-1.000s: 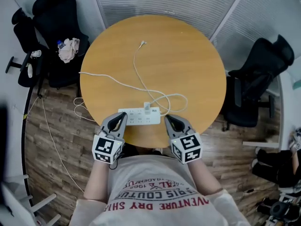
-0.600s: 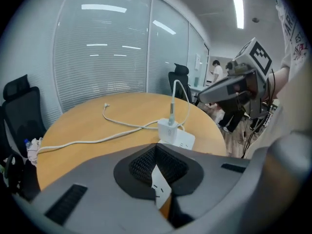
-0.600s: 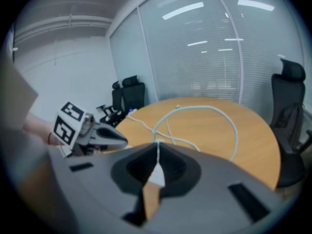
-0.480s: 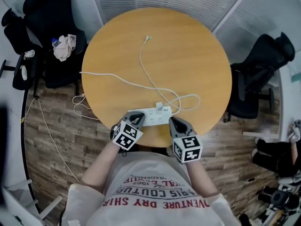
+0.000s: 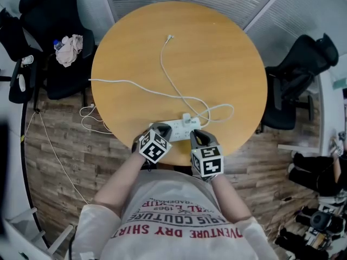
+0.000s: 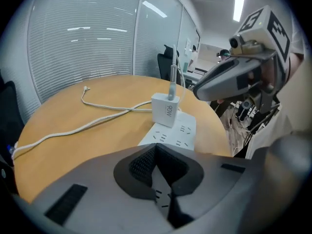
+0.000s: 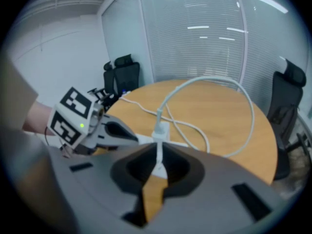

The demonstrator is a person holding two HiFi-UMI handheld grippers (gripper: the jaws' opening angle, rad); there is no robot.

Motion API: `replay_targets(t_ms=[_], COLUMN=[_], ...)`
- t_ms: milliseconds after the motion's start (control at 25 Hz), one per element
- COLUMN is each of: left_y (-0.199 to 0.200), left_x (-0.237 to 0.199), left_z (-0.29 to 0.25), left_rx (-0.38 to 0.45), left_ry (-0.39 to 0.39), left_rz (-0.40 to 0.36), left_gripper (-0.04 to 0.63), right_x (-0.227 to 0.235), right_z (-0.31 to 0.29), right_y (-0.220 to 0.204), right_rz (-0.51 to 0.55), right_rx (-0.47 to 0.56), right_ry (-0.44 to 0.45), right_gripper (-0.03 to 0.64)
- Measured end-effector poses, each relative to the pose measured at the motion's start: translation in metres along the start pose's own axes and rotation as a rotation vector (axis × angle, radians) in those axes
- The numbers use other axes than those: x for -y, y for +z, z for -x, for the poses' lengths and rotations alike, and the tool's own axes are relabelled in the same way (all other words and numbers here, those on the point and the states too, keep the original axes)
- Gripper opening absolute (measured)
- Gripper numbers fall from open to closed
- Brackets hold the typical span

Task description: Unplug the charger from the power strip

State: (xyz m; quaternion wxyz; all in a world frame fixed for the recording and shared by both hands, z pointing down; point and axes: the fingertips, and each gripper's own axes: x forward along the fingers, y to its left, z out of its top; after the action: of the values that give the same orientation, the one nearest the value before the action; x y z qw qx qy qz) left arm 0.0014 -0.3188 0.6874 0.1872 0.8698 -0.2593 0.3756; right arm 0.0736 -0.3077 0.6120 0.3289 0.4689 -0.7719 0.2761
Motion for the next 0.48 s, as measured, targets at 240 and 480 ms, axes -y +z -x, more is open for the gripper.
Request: replay_targets(t_ms=[240,480], left_y=[0.003,0.003], left_x=[0.003,0.003], left_z=[0.0,0.001], left_rx=[0.035,0.047], left_ry=[-0.034,-0.03], left_rz=[0.009,-0.014], left_gripper=[0.032,0.032], right_x=[0.006,0.002], right_z=[-0.025,-0.052], right_y=[0.002,-0.002], right_rz=[-0.029,-0.03], right_rx=[-0.033,-0.105], right_ry=[-0.043,-0.046], right_gripper=[0.192,0.217])
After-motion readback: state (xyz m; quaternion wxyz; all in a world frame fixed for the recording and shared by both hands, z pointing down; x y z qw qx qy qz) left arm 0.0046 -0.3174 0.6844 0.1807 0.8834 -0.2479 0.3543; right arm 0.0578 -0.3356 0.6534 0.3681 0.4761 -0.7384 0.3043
